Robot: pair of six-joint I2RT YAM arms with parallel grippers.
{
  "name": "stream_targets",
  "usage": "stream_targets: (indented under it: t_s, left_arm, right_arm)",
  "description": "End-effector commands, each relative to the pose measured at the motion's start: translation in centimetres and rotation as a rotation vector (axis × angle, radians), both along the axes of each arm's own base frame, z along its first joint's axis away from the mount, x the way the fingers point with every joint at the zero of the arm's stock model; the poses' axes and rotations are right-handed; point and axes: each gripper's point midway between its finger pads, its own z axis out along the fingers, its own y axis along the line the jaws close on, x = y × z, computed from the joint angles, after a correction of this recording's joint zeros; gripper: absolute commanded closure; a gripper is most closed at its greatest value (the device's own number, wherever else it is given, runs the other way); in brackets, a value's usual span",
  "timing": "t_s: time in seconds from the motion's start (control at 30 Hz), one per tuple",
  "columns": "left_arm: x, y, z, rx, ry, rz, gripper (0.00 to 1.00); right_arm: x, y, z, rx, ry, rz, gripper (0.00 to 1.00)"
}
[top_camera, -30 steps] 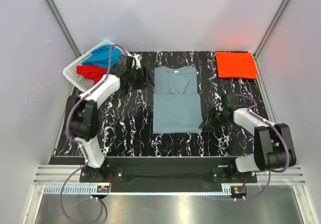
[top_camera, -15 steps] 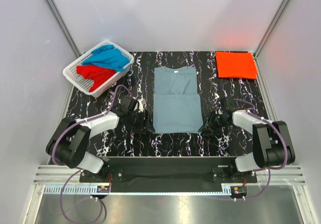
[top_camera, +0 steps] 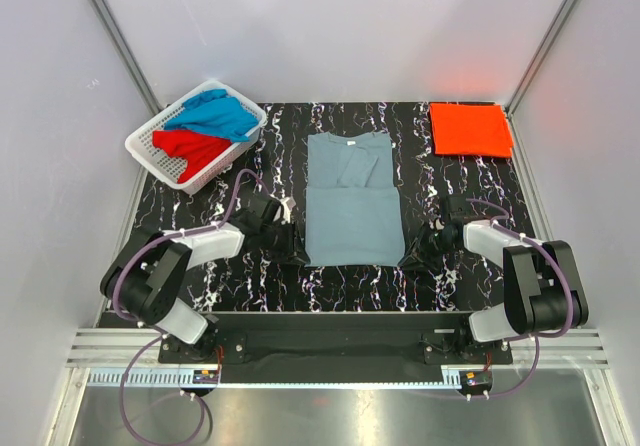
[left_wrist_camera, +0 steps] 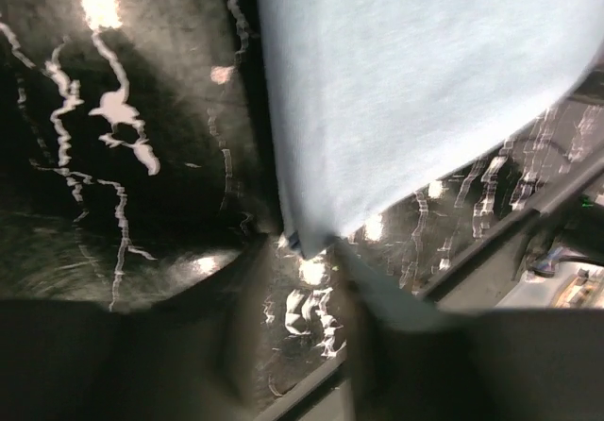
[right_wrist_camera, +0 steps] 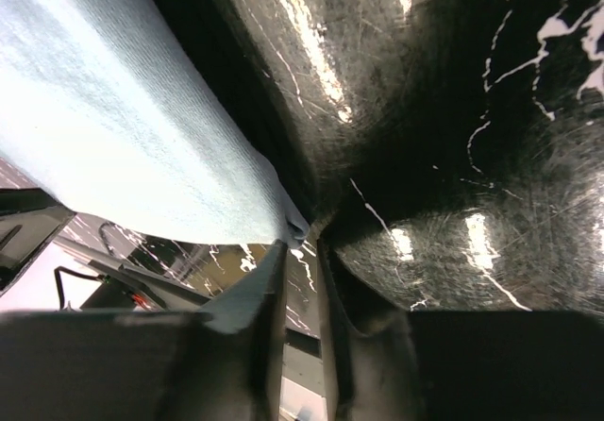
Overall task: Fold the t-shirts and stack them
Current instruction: Fold the tshirt
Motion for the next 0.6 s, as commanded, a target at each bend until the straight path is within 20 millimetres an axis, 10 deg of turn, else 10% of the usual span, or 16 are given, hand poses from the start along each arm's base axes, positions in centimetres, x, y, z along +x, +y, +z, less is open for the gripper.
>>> stream_targets:
  t_s: [0.0, 0.1, 0.4, 0.57]
  left_arm:
    - [-0.8, 0.9, -2.0, 0.086, 0.026, 0.005, 0.73]
    - [-0.9, 1.0, -2.4, 0.095, 0.04, 0.006, 1.0]
    - [-1.0, 2.0, -2.1, 0.155, 0.039, 0.04, 1.0]
    - [-2.0, 3.0, -2.0, 0.189, 0.039, 0.062, 1.0]
  right_arm:
    - [0.0, -0.6, -0.5, -0.039, 0.0, -0.018, 0.81]
    - [0.0, -0.7, -0.6, -0.044, -0.002, -0.019, 0.99]
    - [-0.4, 0.2, 0.6, -0.035, -0.029, 0.014, 0.99]
    - [-1.5, 0.6, 1.3, -0.027, -0.026, 0.022, 0.6]
